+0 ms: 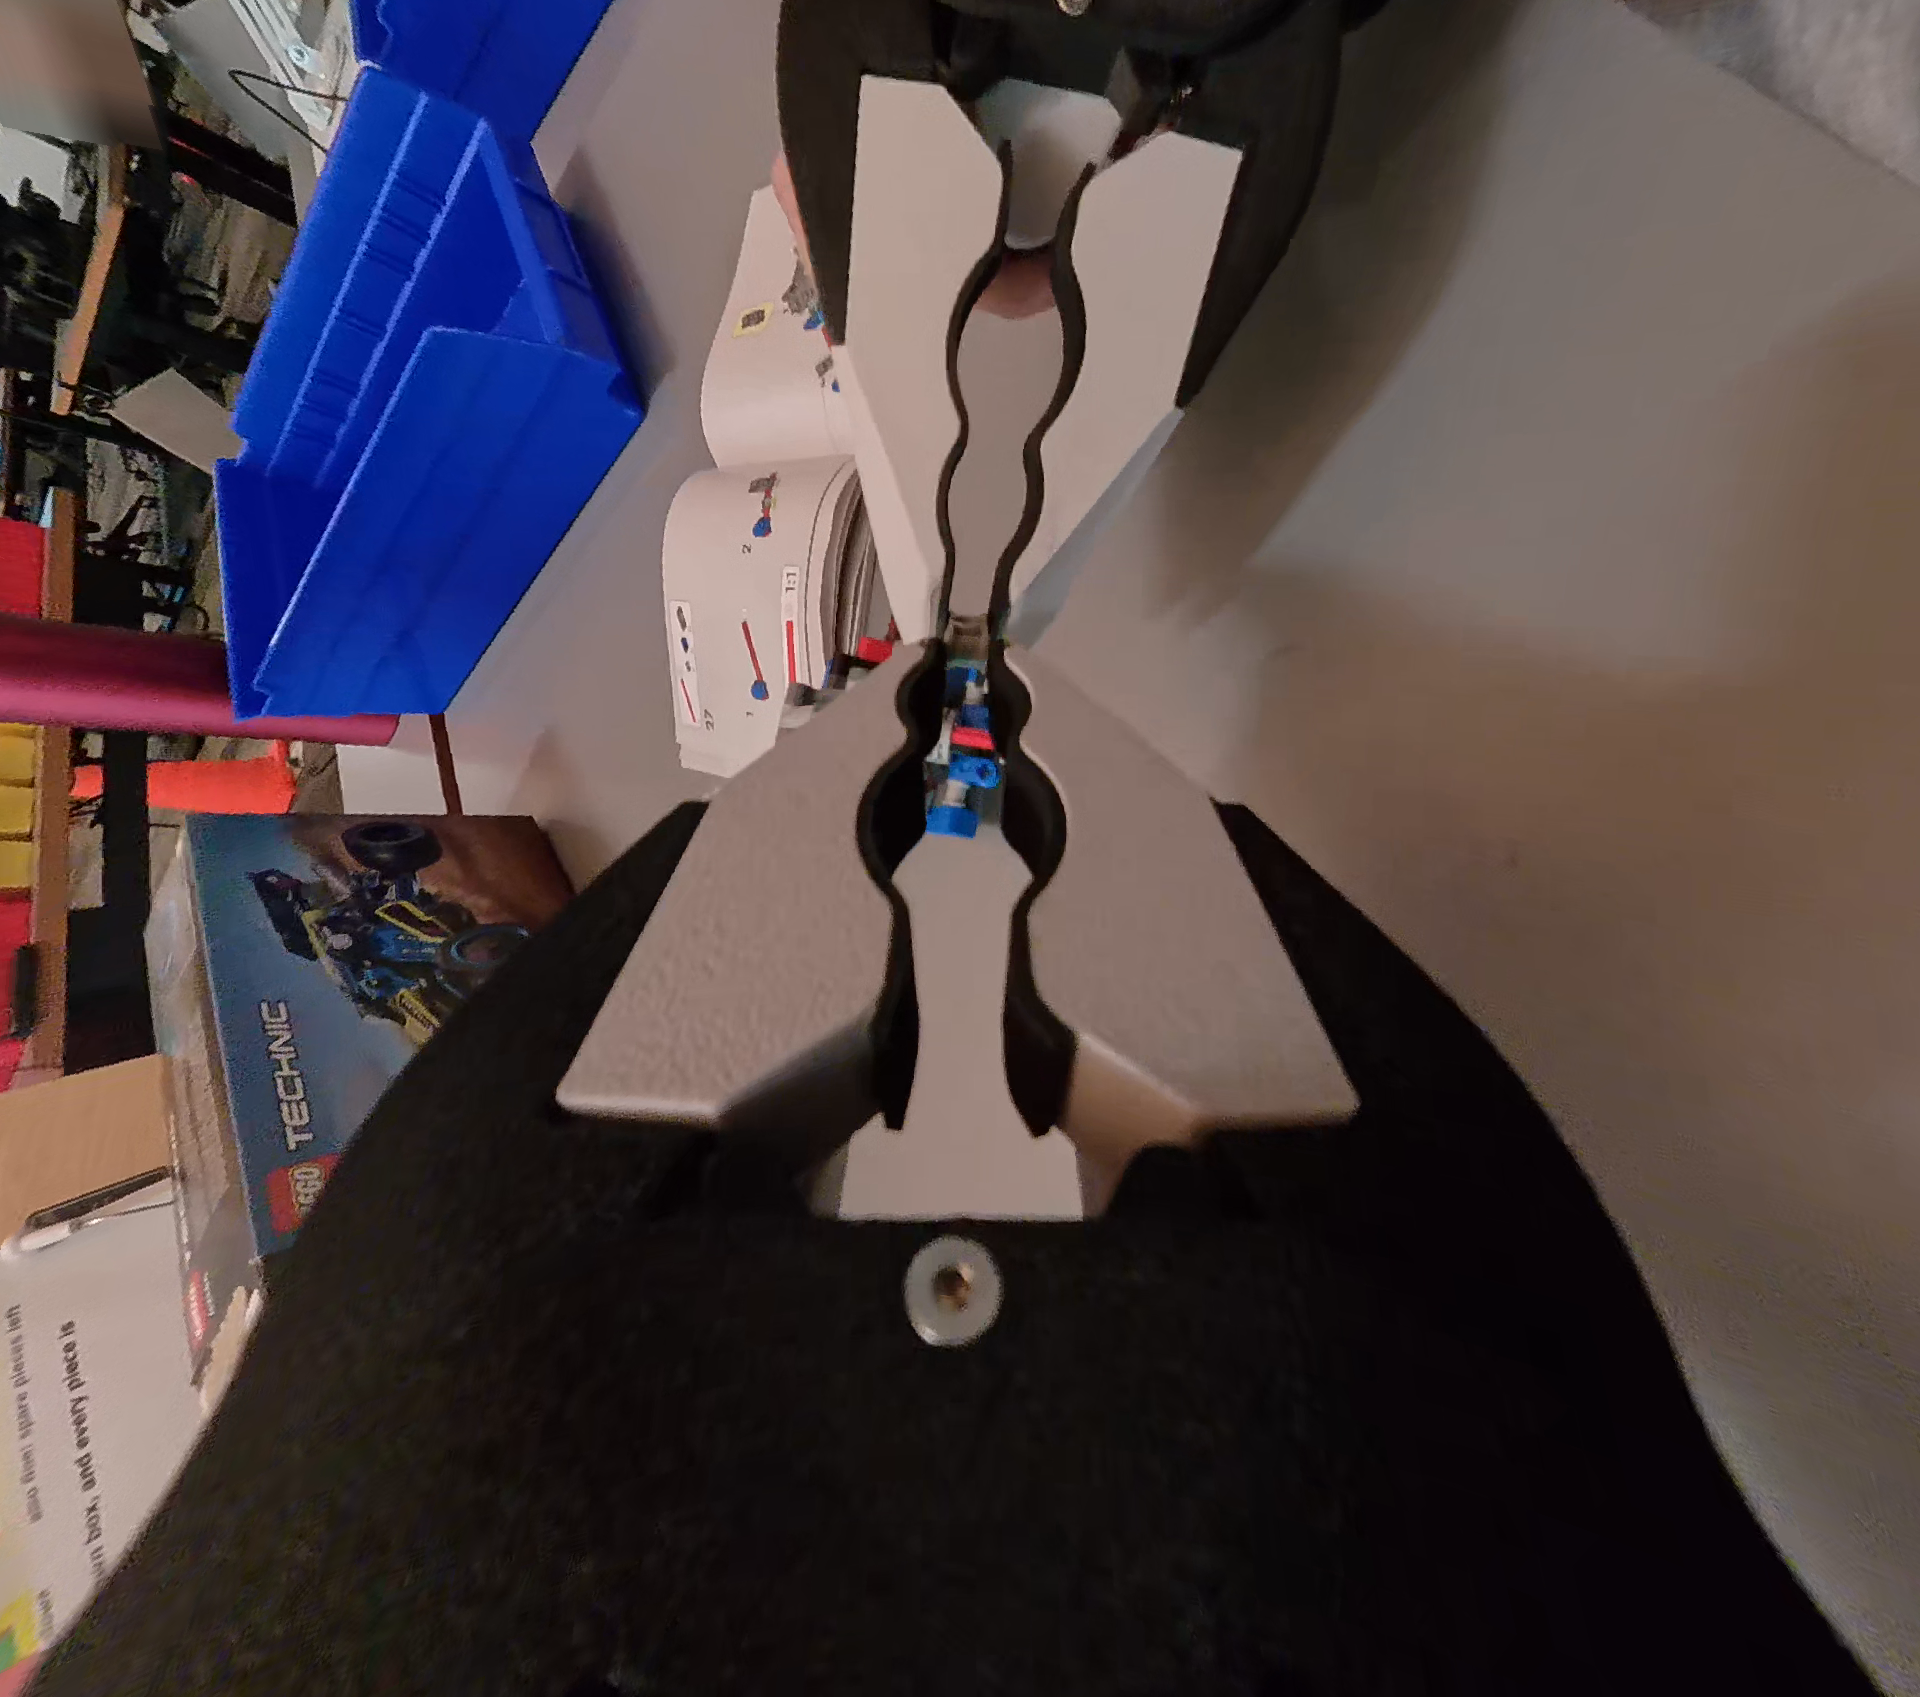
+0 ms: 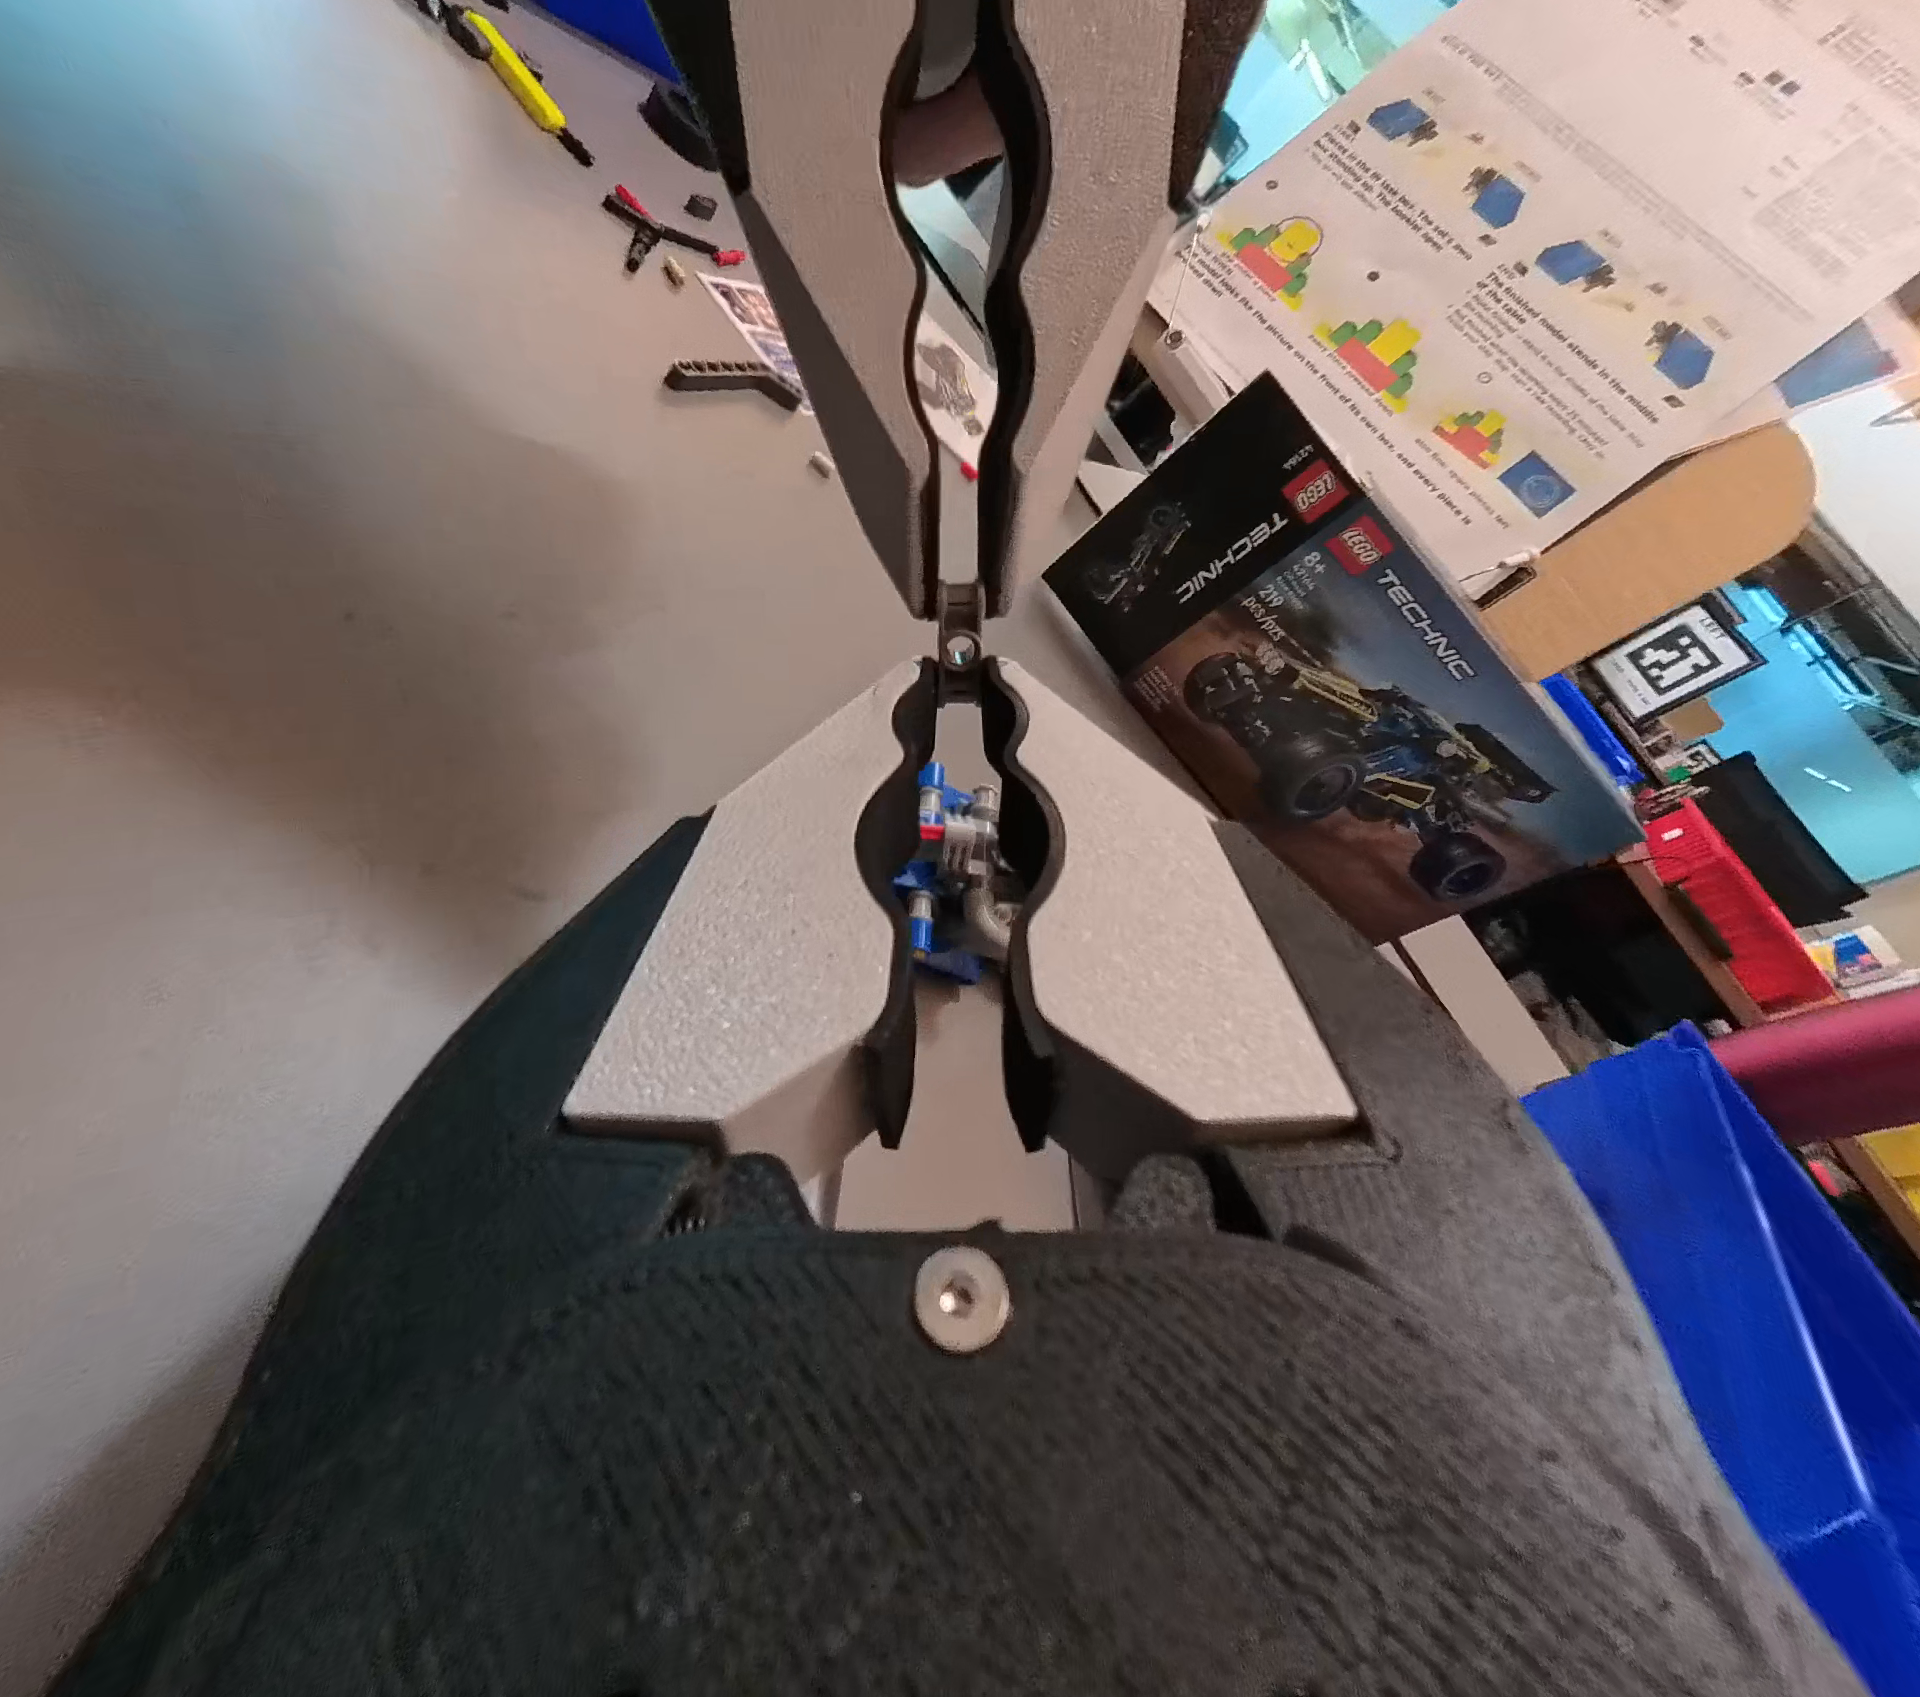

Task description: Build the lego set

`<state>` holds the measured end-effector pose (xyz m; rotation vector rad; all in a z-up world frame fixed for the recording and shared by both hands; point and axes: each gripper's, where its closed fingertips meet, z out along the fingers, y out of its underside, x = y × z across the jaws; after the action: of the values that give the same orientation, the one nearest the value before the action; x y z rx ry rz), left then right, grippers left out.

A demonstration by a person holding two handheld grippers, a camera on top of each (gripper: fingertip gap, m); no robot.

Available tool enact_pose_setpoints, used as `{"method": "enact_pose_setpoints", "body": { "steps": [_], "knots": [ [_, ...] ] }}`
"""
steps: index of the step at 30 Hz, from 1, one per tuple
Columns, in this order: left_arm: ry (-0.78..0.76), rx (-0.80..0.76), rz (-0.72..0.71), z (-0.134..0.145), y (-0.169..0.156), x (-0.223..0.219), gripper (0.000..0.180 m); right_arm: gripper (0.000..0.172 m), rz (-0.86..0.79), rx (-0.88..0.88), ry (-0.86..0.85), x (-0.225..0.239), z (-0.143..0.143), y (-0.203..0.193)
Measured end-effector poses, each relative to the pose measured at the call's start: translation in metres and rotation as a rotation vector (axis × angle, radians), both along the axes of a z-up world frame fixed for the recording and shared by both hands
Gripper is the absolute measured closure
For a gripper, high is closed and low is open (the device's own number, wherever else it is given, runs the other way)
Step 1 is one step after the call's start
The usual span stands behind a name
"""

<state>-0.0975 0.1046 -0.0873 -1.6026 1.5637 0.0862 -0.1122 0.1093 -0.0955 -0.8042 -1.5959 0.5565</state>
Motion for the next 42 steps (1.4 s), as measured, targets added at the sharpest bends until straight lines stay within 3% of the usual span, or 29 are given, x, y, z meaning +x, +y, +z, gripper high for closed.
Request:
{"method": "enact_pose_setpoints", "body": {
  "steps": [2,6,7,11,17,23,31,42],
  "knots": [
    [0.005,0.015,0.033,-0.003,0.006,-0.005,0.176,0.157,-0.05,0.029,0.025,0.002,0.001,0.009],
    [0.015,0.046,0.091,-0.017,0.021,-0.024,0.176,0.075,-0.145,-0.093,0.028,0.004,-0.001,0.032],
    [0.018,0.054,0.092,-0.02,0.024,-0.024,0.176,0.065,-0.138,-0.117,-0.001,0.002,-0.007,0.034],
    [0.083,0.063,0.073,-0.034,0.033,-0.023,0.176,0.064,-0.112,-0.083,-0.133,-0.008,-0.034,0.036],
    [0.119,0.041,0.071,-0.042,0.043,-0.026,0.175,0.062,-0.13,0.012,-0.23,-0.017,-0.052,0.046],
    [0.141,0.024,0.058,-0.045,0.047,-0.025,0.175,0.077,-0.076,-0.083,-0.237,-0.018,-0.056,0.043],
    [0.189,-0.002,0.045,-0.047,0.051,-0.025,0.175,0.102,-0.069,-0.045,-0.204,-0.021,-0.056,0.042],
    [0.209,-0.003,0.047,-0.046,0.05,-0.025,0.175,0.102,-0.106,-0.032,-0.208,-0.017,-0.057,0.042]
  ]
}}
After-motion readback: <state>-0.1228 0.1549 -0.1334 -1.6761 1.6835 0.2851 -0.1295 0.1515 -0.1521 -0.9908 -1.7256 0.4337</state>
